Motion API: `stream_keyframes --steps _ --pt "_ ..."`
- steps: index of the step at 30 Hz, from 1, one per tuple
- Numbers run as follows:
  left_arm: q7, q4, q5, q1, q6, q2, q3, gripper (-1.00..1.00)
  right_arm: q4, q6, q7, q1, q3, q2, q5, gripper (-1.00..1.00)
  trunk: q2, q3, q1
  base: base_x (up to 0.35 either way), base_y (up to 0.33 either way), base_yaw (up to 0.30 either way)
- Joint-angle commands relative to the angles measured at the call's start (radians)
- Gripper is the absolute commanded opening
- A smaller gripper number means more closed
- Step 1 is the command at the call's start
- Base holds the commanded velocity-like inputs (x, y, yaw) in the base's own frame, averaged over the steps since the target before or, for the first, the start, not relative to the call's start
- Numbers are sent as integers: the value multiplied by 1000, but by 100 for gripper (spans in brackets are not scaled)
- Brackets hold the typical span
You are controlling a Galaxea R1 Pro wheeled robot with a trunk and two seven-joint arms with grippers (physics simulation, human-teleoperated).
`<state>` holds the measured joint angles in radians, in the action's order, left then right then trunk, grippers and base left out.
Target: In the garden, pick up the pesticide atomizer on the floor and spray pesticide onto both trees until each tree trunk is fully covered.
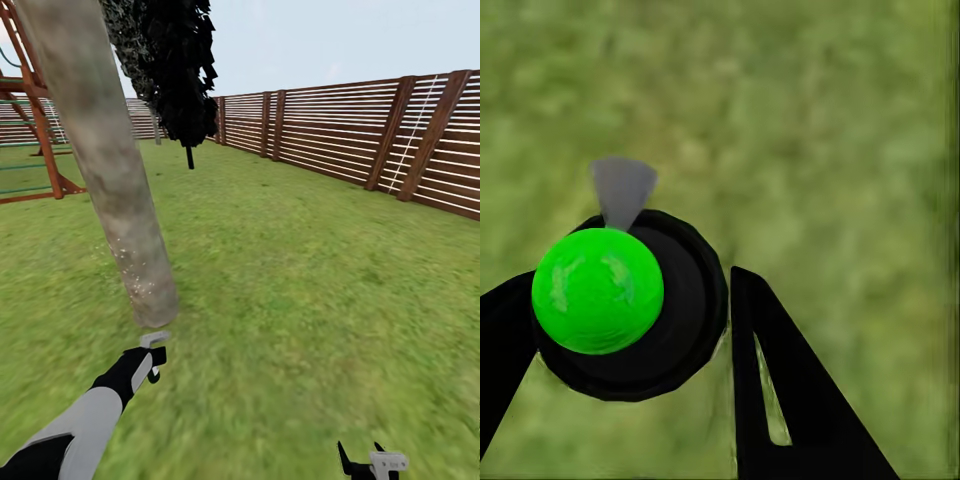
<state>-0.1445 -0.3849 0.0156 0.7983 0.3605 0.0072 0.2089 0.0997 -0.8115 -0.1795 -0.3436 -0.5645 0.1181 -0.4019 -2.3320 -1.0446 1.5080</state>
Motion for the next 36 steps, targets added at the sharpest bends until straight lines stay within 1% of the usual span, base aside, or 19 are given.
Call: stream_keyframes --steps 1,5,27,34,36 --pt "-1 0 0 0 0 0 0 -100 0 0 0 0 0 0 0 100 0 0 0 177 -250 15" --pt "0 0 0 0 0 0 0 -100 0 0 0 0 0 0 0 100 0 0 0 177 -249 179" --pt "-1 0 1 -1 -1 0 0 -100 0 0 0 0 0 0 0 100 0 0 0 210 -219 275" --pt "-1 0 1 -1 0 -2 -2 -100 0 0 0 0 0 0 0 100 0 0 0 146 -249 33" --pt "-1 1 1 -1 0 -2 -2 -100 0 0 0 0 0 0 0 100 0 0 0 138 -254 180"
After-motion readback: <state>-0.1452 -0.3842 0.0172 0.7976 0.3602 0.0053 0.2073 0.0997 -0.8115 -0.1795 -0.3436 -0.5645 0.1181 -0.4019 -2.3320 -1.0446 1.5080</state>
